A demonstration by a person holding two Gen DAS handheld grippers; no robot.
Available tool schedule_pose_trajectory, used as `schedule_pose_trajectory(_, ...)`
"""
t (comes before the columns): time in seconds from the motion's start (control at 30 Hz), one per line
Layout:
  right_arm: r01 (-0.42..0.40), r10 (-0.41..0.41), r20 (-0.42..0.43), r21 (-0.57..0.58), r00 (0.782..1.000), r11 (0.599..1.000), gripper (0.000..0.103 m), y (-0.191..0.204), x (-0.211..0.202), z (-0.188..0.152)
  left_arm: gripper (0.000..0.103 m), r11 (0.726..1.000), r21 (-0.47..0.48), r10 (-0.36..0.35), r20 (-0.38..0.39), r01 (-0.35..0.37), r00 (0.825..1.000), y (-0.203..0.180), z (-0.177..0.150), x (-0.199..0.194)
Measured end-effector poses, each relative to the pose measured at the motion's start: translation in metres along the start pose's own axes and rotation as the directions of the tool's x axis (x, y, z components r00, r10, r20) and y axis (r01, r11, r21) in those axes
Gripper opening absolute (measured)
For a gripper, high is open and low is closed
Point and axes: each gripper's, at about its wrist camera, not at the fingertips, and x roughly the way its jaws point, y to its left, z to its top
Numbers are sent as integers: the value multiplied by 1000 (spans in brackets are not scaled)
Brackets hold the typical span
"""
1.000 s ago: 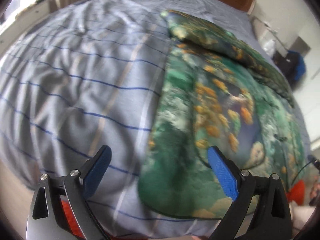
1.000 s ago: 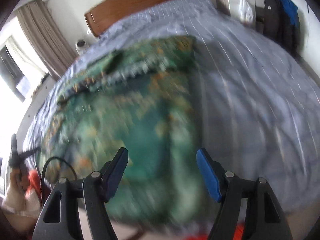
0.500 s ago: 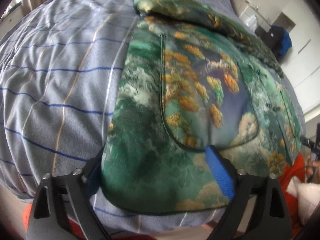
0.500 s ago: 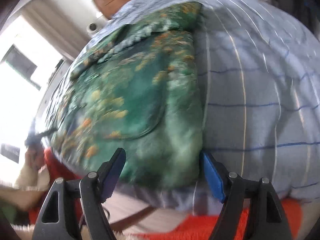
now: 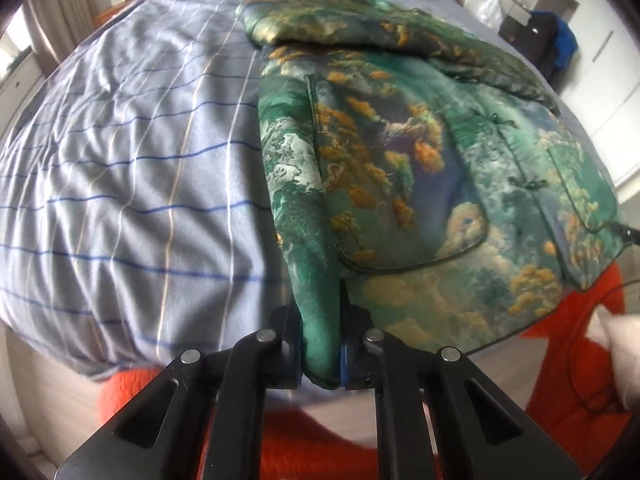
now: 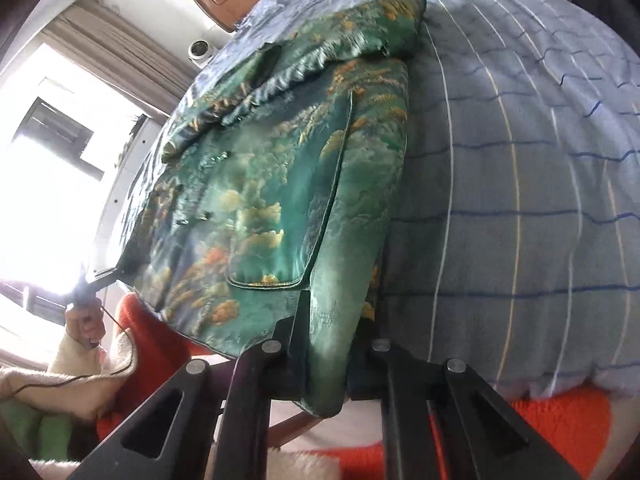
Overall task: Fold large clothes
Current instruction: 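Lift the hem with both grippers and fold it over toward the collar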
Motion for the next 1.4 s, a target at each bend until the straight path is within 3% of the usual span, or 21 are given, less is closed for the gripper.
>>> schedule_pose_trajectory(0.17,-34,34,-16,9,999,999,12,6,-17,-13,10,995,-23,-94,17,94,995,3,-20,-31)
schedule_pose_trajectory(0.27,-132,132,12,56,991,990,12,2,-31,-16,9,975,-82,-200,87,207,976,19,-17,-59)
schedule_pose_trajectory(0.37,-265,257,103,76,961,961,12,-1,-47,3,9,938,-129,-291,205,320,935,35,10,-85)
schedule_pose_trajectory(0.47,-323,308,201,46,930,945,12,3,-58,44,9,911,-134,-331,320,389,887,41,63,-102)
schedule_pose_trajectory(0.57,-301,292,288,-14,912,954,12,12,-62,100,9,921,-130,-293,391,367,873,47,128,-105)
schedule_pose_trajectory(0.67,-285,270,371,-15,888,958,12,16,-55,163,8,924,-175,-248,406,341,879,58,195,-84)
schedule_pose_trajectory(0.8,-257,202,438,69,876,964,12,-2,-24,249,8,929,-274,-140,362,249,921,72,283,-28)
schedule_pose_trajectory(0.93,-175,88,416,178,905,968,11,-31,28,313,10,926,-344,-64,267,157,962,71,341,50)
schedule_pose_trajectory(1.07,-90,-9,325,288,946,953,14,-60,95,342,25,924,-378,-21,102,58,995,67,359,114)
schedule_pose_trajectory(1.13,-98,-7,284,355,959,930,22,-74,117,344,31,908,-402,-83,110,121,990,75,357,116)
schedule_pose_trajectory(1.23,-240,105,332,399,938,885,52,-88,114,345,64,870,-408,-215,191,277,958,93,353,93)
schedule_pose_trajectory(1.27,-306,157,367,394,917,867,68,-90,105,347,82,873,-402,-201,219,276,955,98,353,80)
schedule_pose_trajectory(1.3,-330,172,391,382,904,863,73,-88,95,346,93,884,-393,-157,264,254,952,104,352,61)
schedule_pose_trajectory(1.4,-313,133,465,334,875,889,76,-82,54,351,96,908,-359,-90,336,216,938,120,346,27)
